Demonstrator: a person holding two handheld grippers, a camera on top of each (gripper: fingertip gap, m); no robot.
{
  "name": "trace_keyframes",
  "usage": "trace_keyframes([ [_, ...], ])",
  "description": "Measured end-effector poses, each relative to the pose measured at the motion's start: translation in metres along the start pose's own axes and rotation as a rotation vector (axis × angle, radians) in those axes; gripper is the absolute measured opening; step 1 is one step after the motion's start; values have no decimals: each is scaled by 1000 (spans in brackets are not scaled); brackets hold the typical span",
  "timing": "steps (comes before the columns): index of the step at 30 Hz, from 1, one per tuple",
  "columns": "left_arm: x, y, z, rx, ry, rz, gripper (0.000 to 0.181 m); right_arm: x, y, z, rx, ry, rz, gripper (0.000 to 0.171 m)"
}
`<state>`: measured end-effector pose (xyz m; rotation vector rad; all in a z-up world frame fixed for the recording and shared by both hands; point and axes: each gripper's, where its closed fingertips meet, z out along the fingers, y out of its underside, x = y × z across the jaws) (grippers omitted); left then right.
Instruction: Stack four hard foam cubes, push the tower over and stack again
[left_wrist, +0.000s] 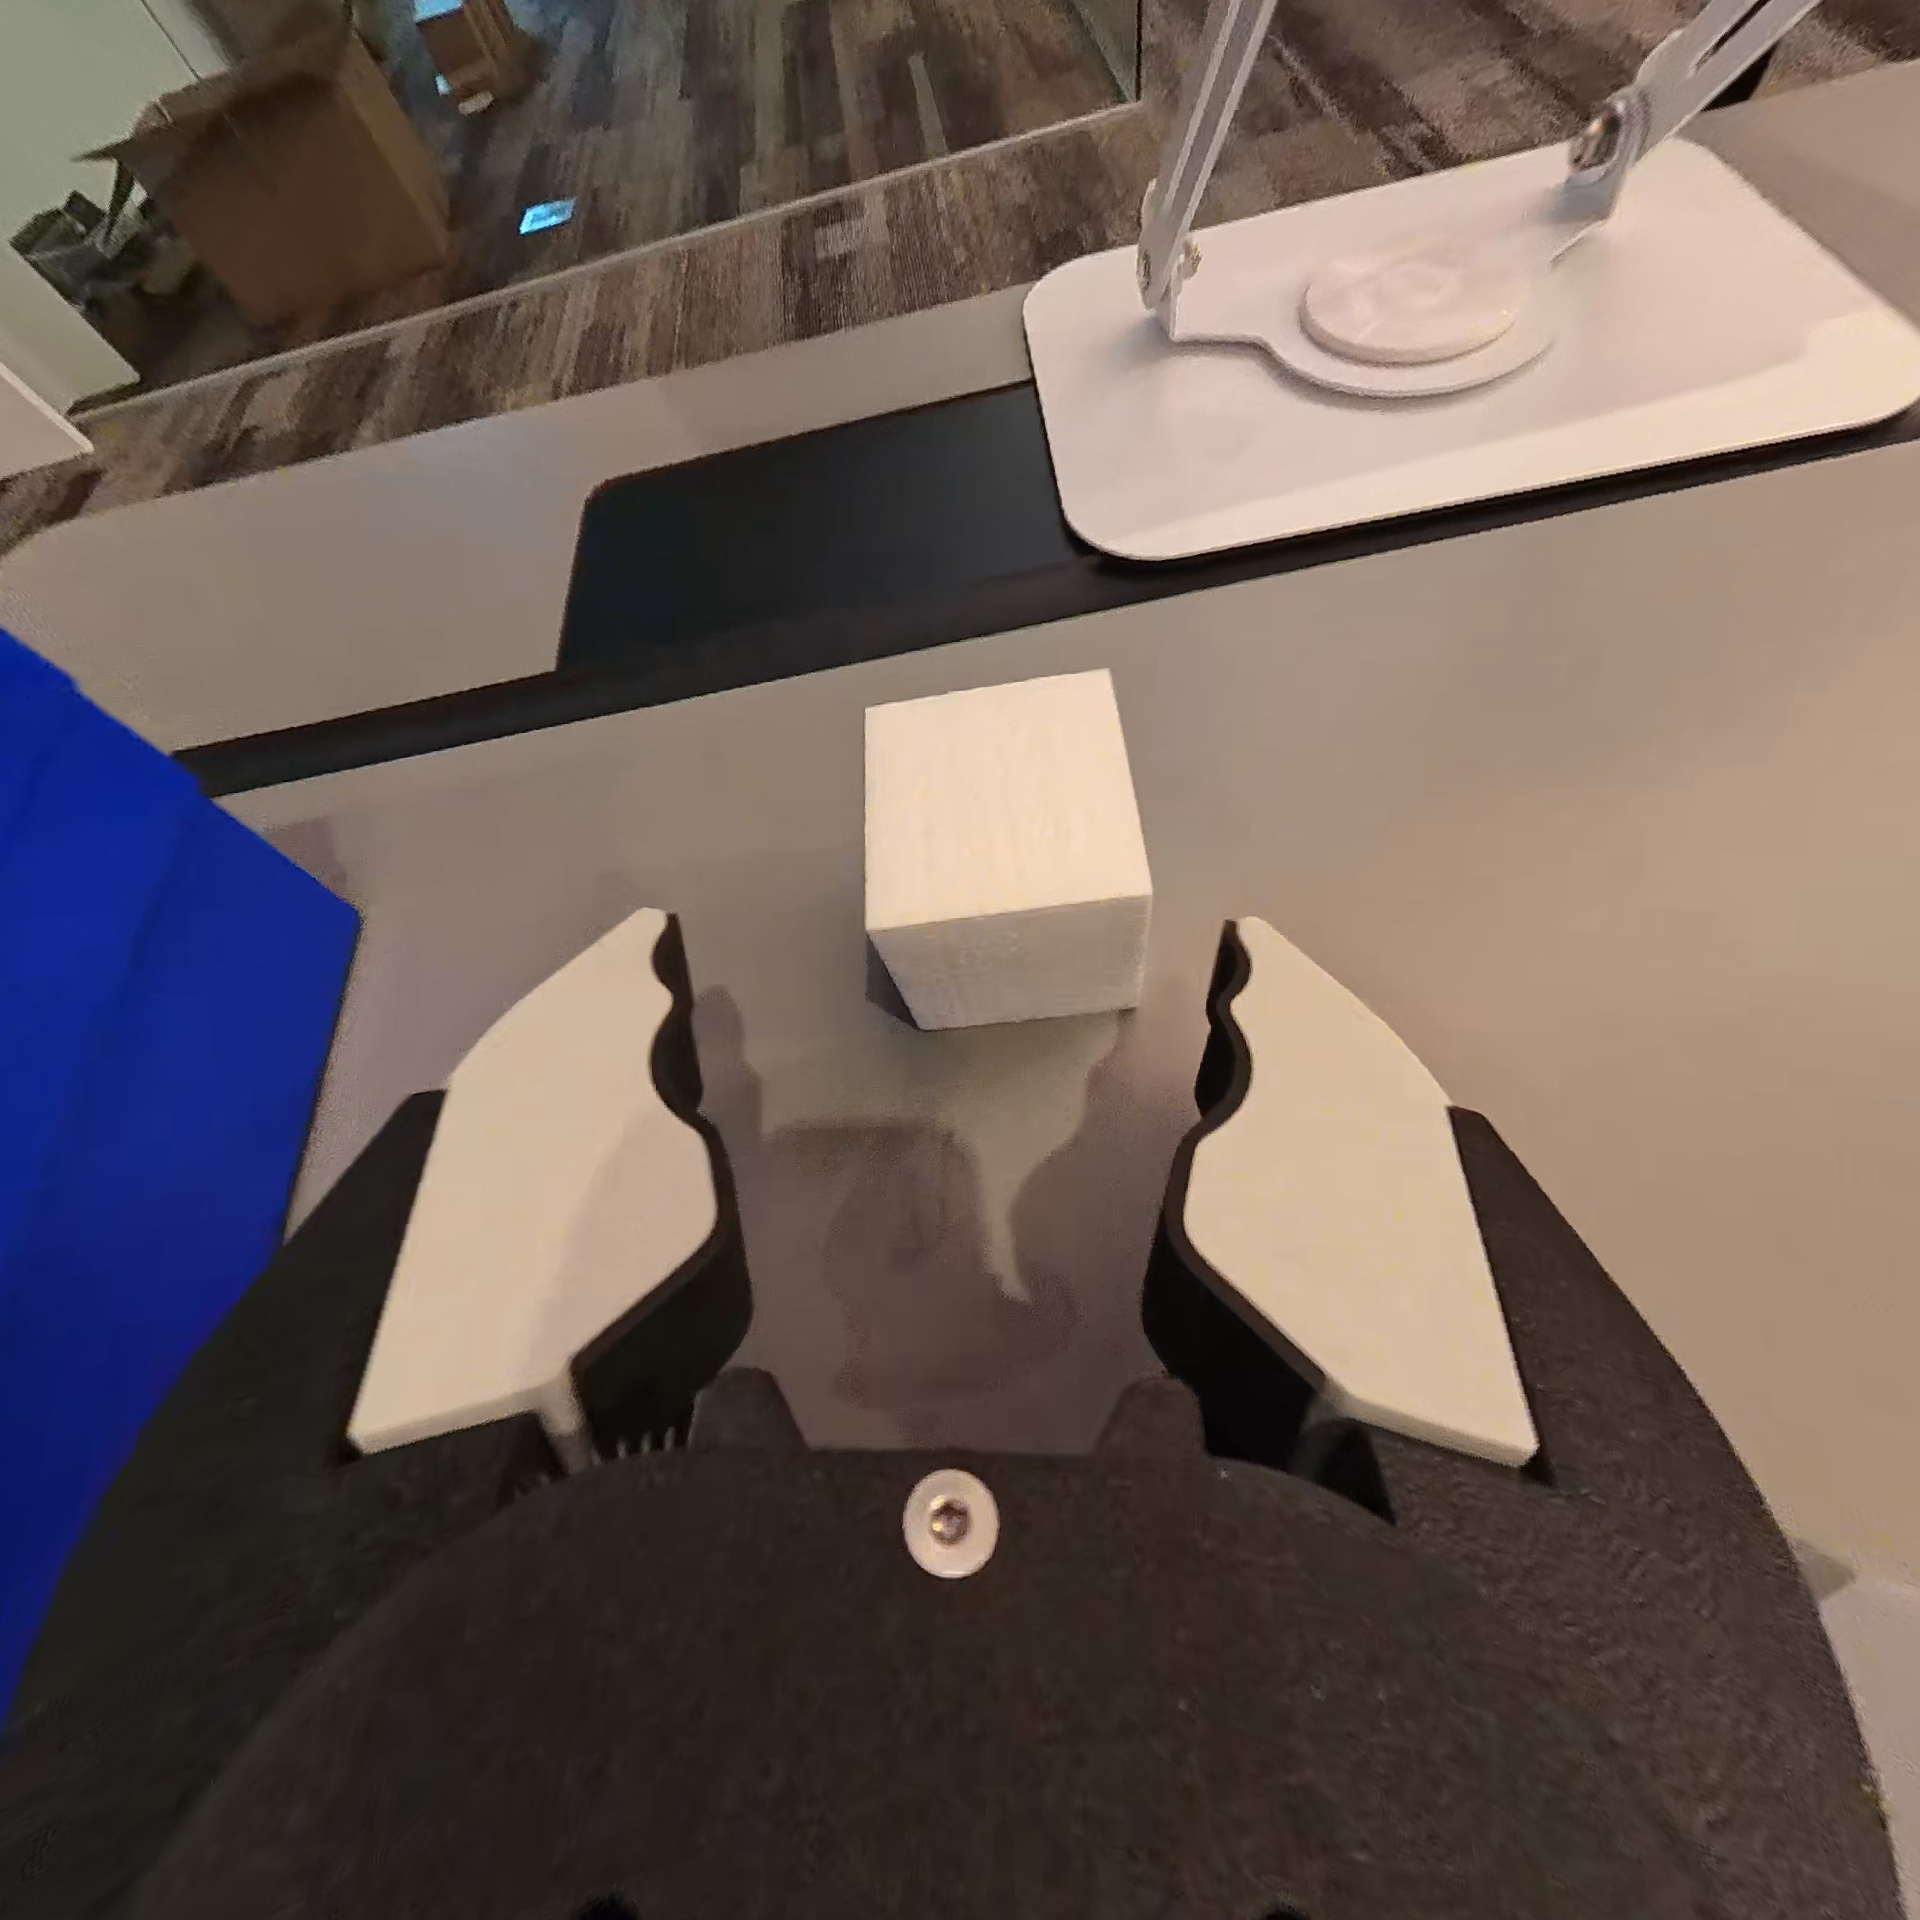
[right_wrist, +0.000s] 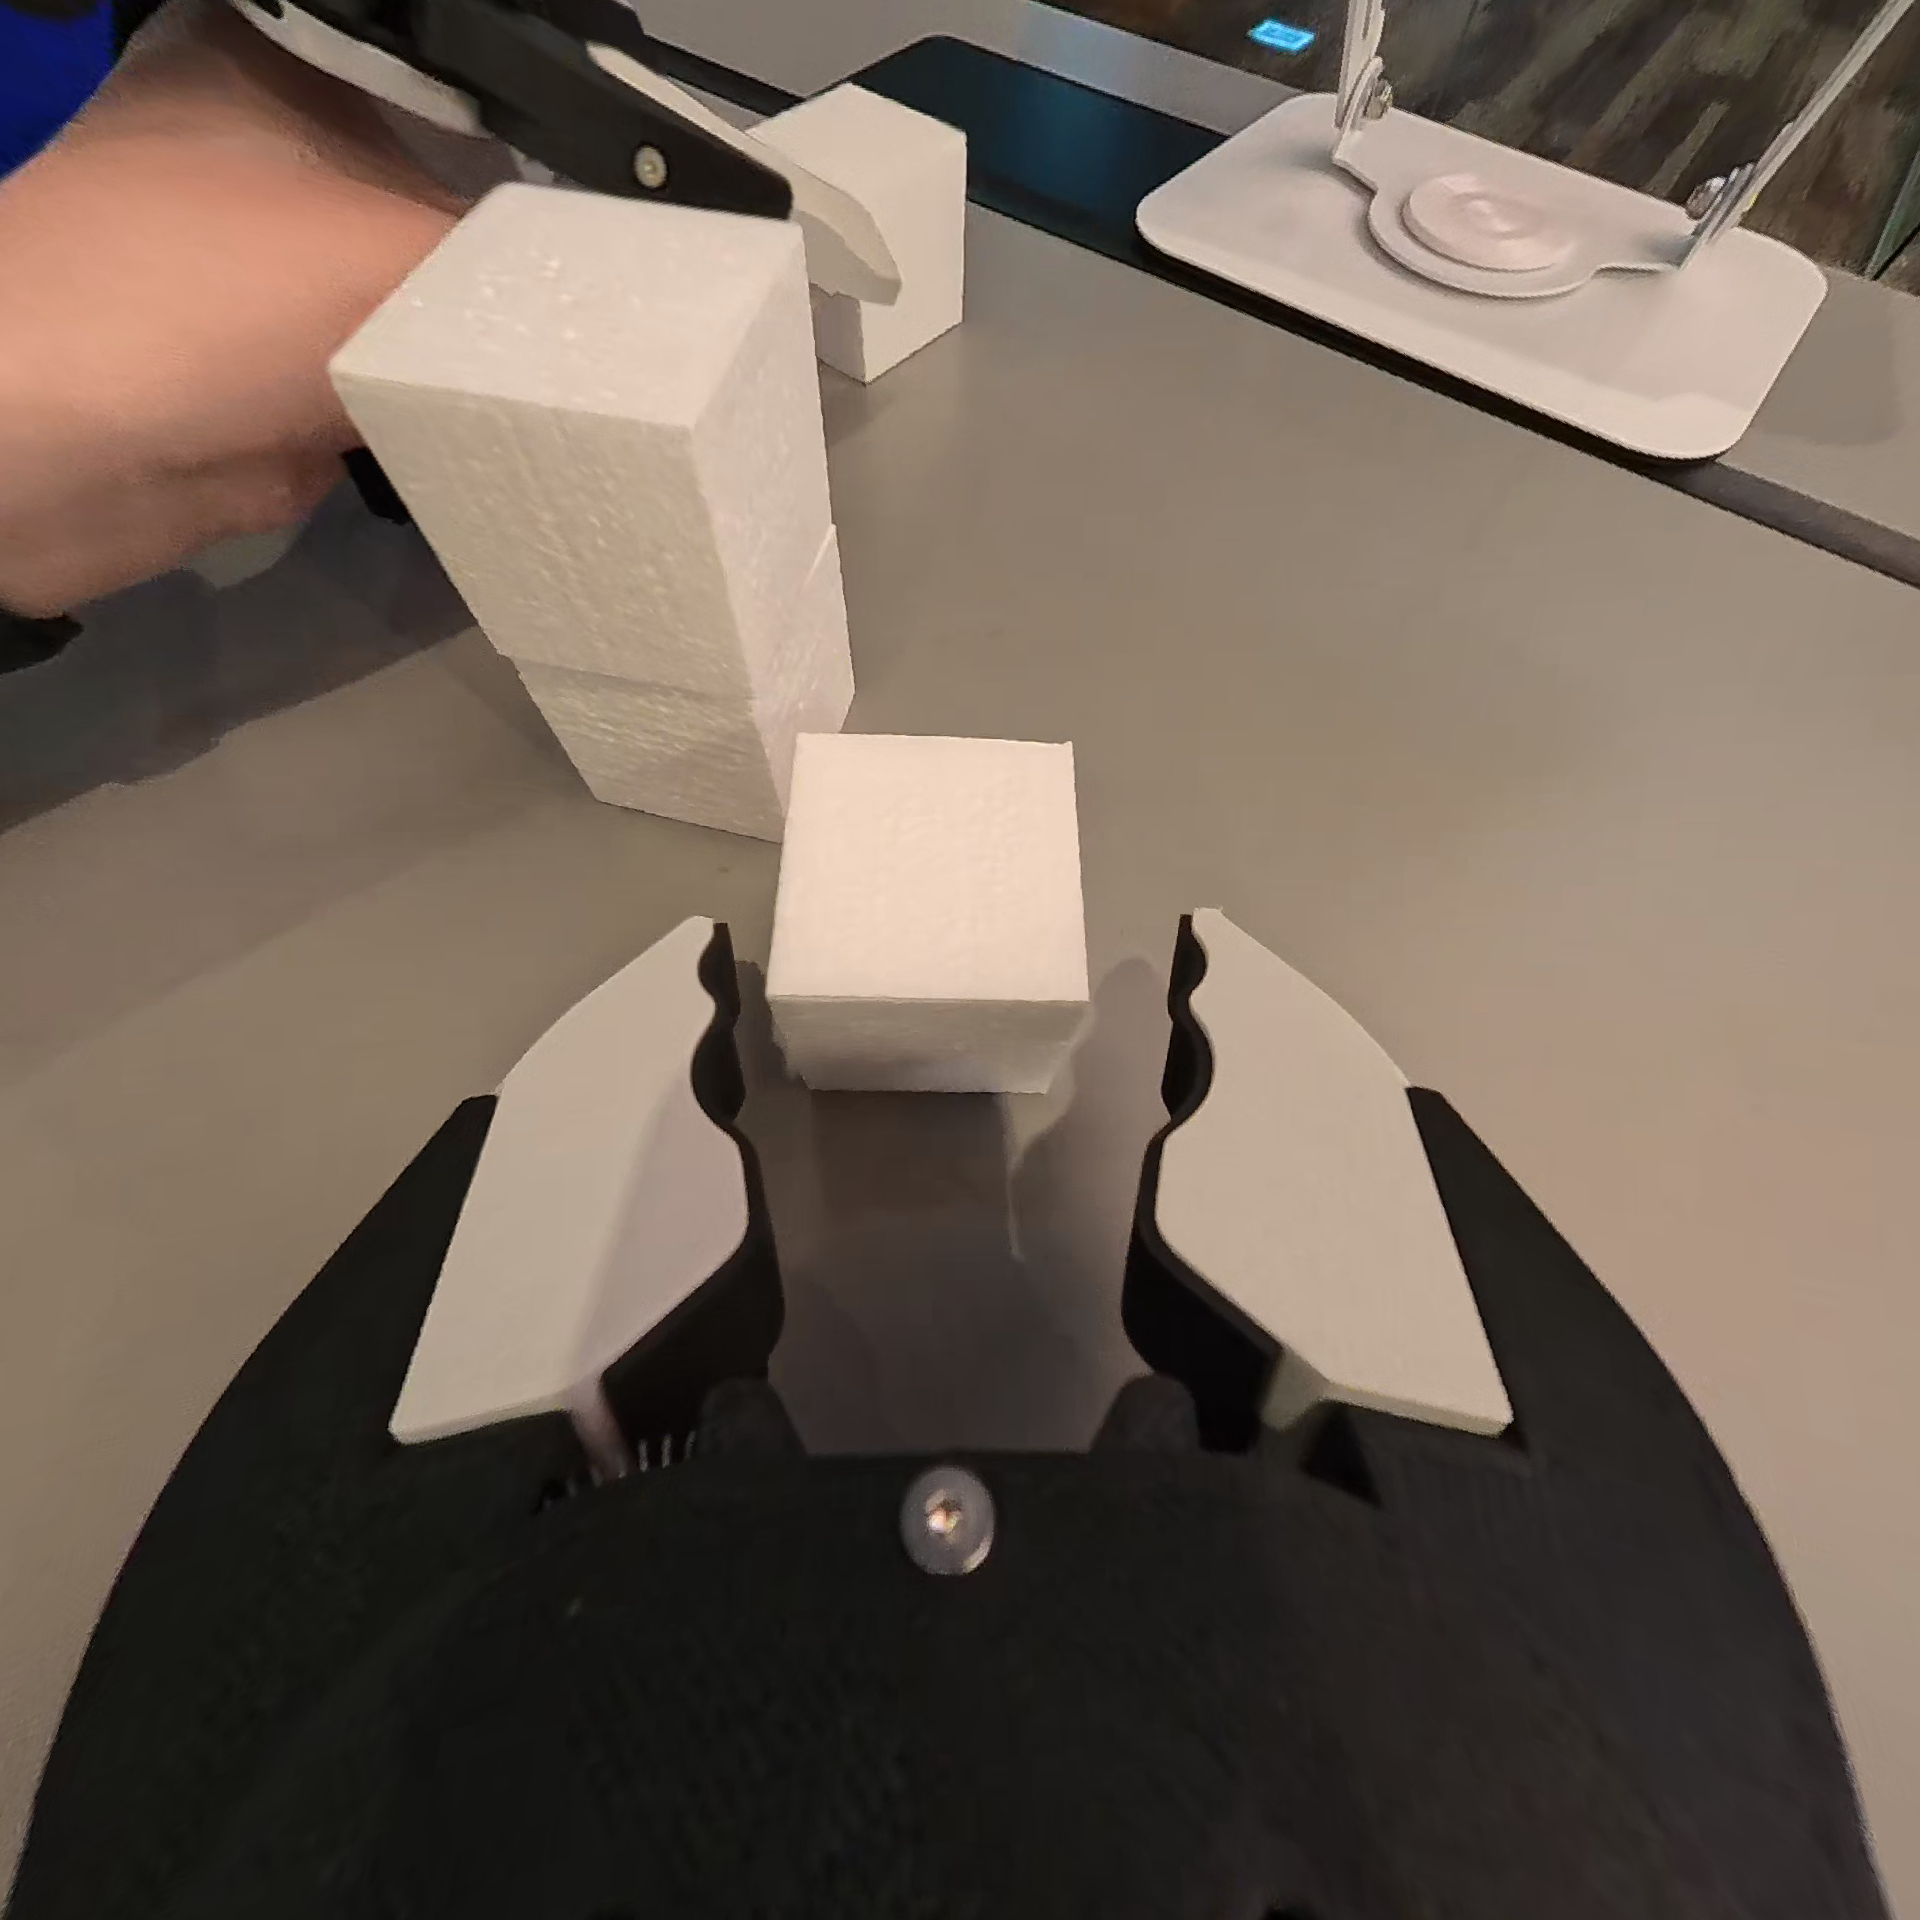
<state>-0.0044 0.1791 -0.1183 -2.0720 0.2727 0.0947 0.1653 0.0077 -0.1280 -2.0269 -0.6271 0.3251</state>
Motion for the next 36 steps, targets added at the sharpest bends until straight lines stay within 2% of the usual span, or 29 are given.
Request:
trace_keyframes([
  [6, 0, 3, 19, -47, 23, -23, 83, 0, -3, 1, 18, 2, 6, 76],
  [9, 4, 6, 22, -74, 46, 2, 58, 1, -4, 3, 16, 8, 7, 75],
  [13, 1, 0, 14, -49, 70, 37, 57, 1, -3, 7, -4, 17, -3, 70],
  [16, -5, -23, -16, 52, 107, 105, 57, 1, -2, 9, -15, 5, -12, 58],
  [18, -3, -44, -51, 125, 185, 143, 58, 2, -2, 9, -15, -6, -6, 58],
  [22, 41, -70, -143, 232, 616, 213, 57, 8, -2, 7, -11, -16, 6, 57],
  [25, 65, -73, -188, 254, 820, 212, 57, 12, -4, 4, -1, -28, 32, 57],
  [28, 86, -54, -196, 169, 918, 253, 57, 17, -5, 0, 11, -20, 44, 58],
  [31, 96, -35, -183, 152, 861, 389, 57, 21, -5, -4, 23, -18, 59, 58],
  [36, 104, -20, -171, 96, 820, 458, 57, 28, -6, -10, 38, -12, 78, 58],
])
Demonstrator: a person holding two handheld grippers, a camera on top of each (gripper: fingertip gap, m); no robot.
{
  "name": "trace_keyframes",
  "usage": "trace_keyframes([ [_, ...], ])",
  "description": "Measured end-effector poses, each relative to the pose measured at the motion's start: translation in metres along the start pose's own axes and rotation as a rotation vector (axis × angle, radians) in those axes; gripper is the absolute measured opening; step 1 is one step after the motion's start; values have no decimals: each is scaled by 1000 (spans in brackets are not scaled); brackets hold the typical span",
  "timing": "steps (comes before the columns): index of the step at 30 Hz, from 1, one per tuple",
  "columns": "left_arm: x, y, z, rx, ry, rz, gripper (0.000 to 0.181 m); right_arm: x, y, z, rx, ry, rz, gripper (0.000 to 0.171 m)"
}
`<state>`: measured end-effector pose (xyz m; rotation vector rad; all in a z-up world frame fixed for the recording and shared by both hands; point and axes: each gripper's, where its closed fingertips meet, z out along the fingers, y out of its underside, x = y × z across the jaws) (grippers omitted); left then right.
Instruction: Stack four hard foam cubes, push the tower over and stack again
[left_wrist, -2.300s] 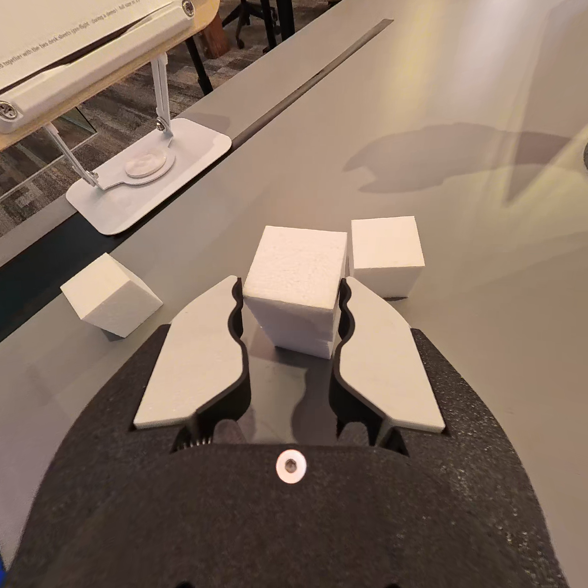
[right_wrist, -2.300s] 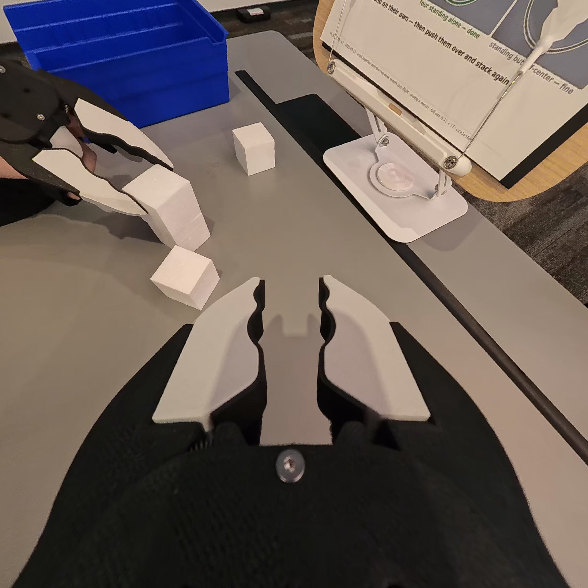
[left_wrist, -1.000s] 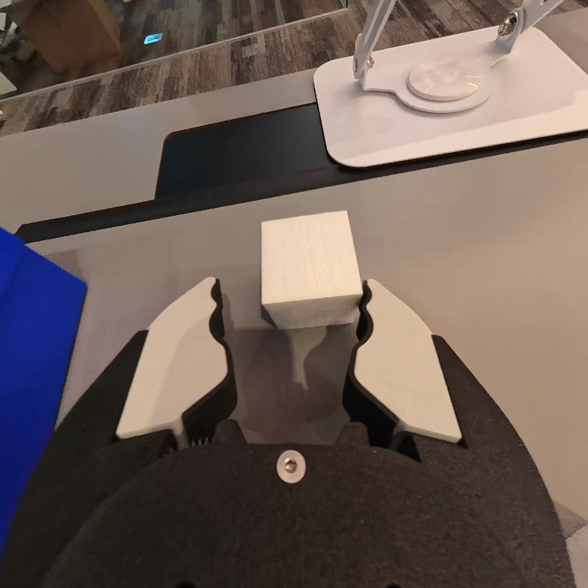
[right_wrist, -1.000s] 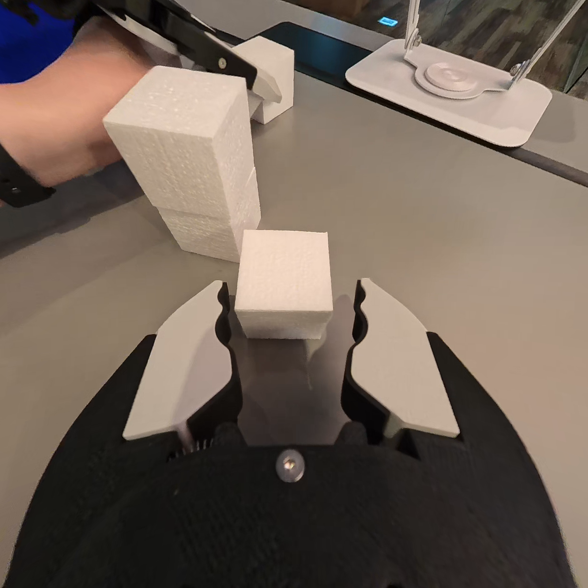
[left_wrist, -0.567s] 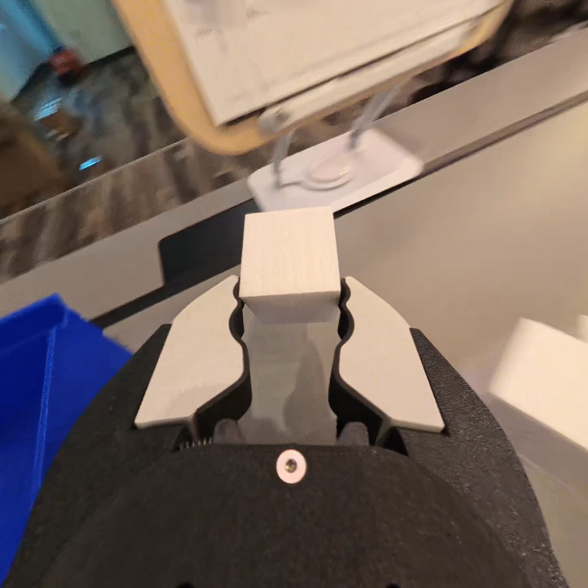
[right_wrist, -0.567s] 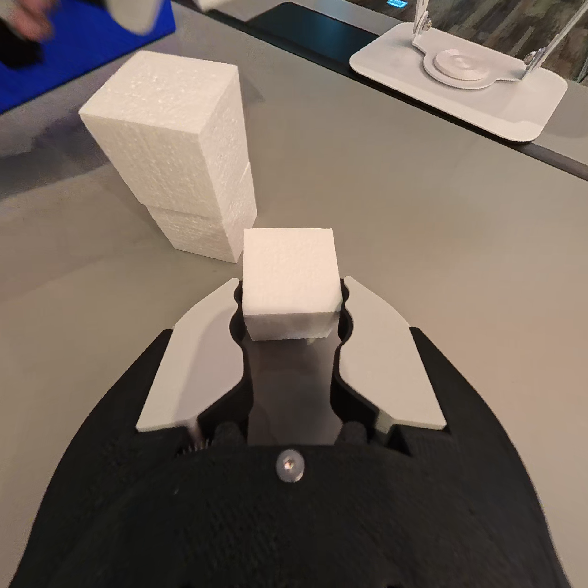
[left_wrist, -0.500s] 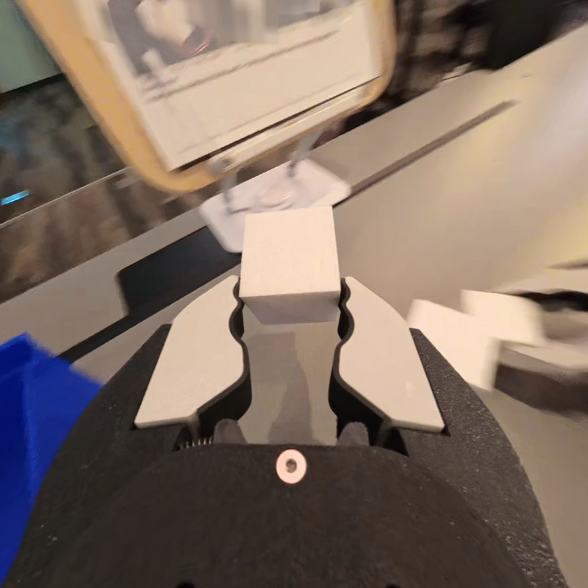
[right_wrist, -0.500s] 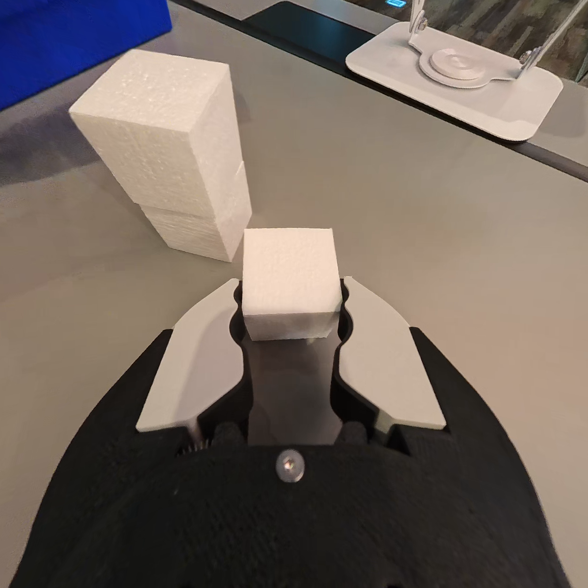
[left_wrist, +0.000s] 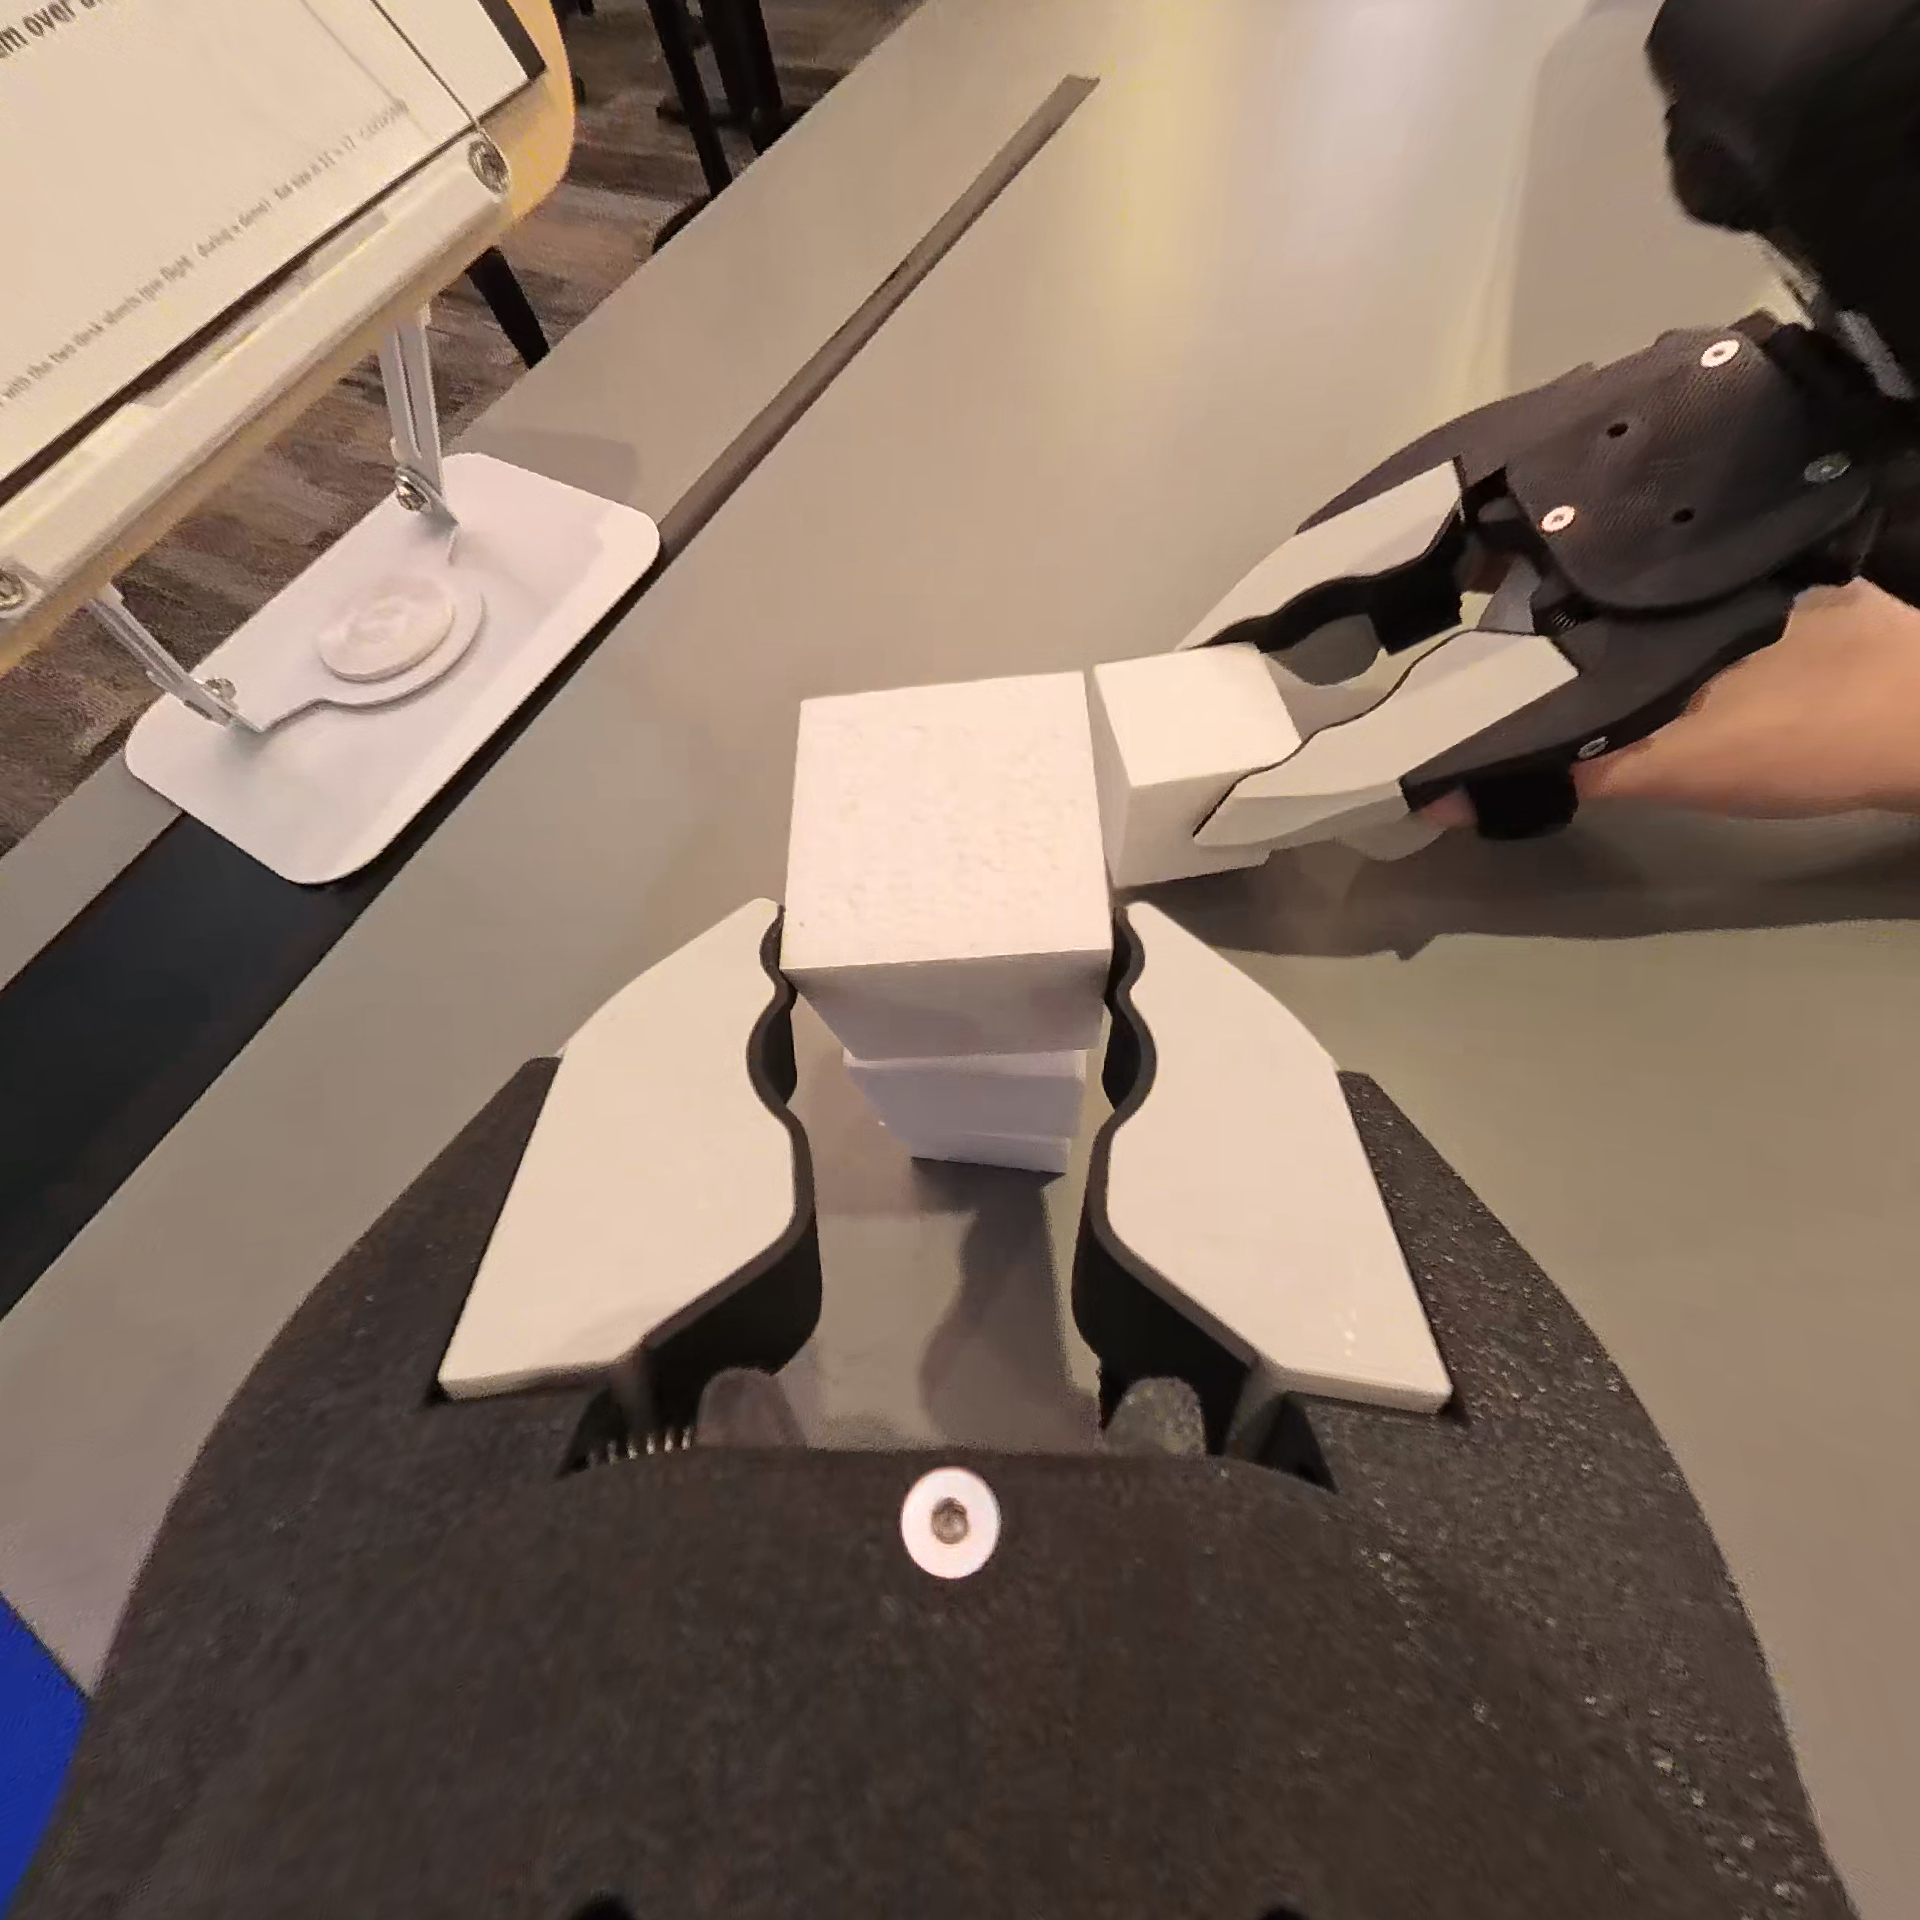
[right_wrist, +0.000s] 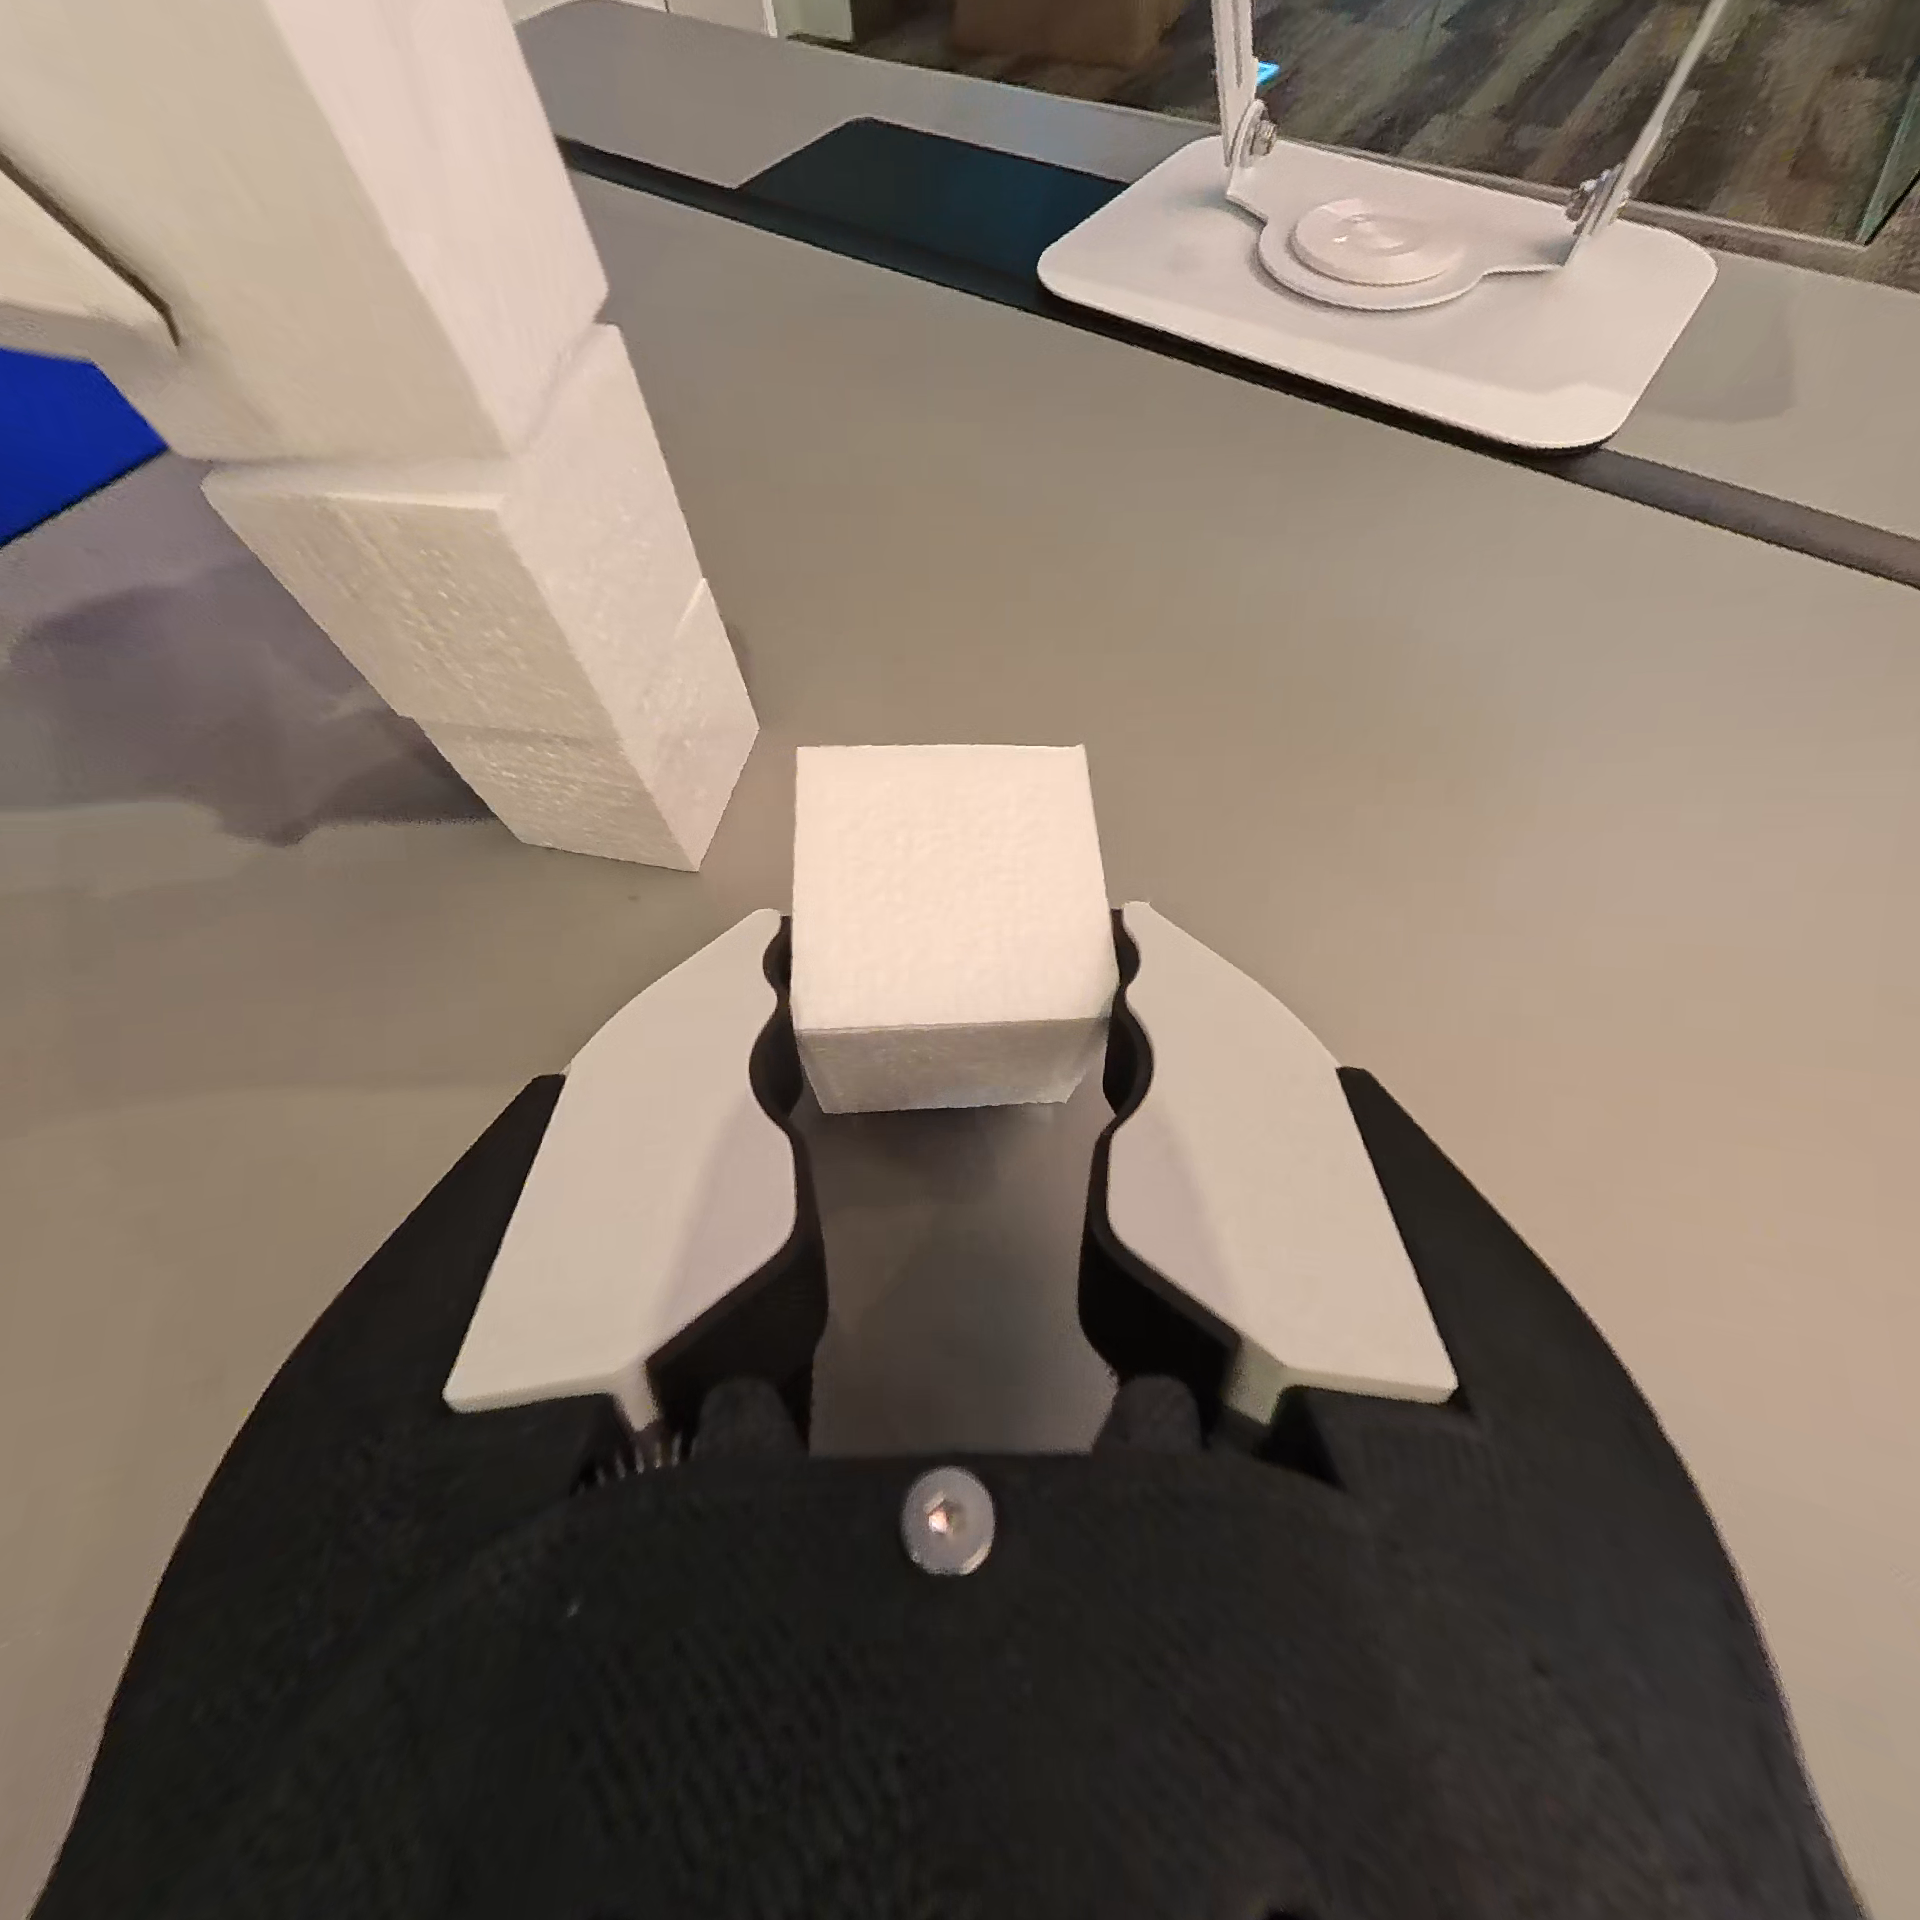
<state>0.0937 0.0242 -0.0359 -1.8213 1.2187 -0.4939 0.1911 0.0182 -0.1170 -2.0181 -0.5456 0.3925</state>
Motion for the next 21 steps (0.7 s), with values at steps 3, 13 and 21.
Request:
trace_keyframes([
  [3, 0, 0, 1, -2, -2, 2, 57, 2, 1, -2, 1, -7, 13, 58],
  [13, 2, -1, -7, 26, 16, -29, 91, -5, -38, -20, 102, -41, 1, 58],
  [21, -25, -18, -65, 202, -77, -154, 88, -67, -154, -52, 195, -274, -156, 58],
])
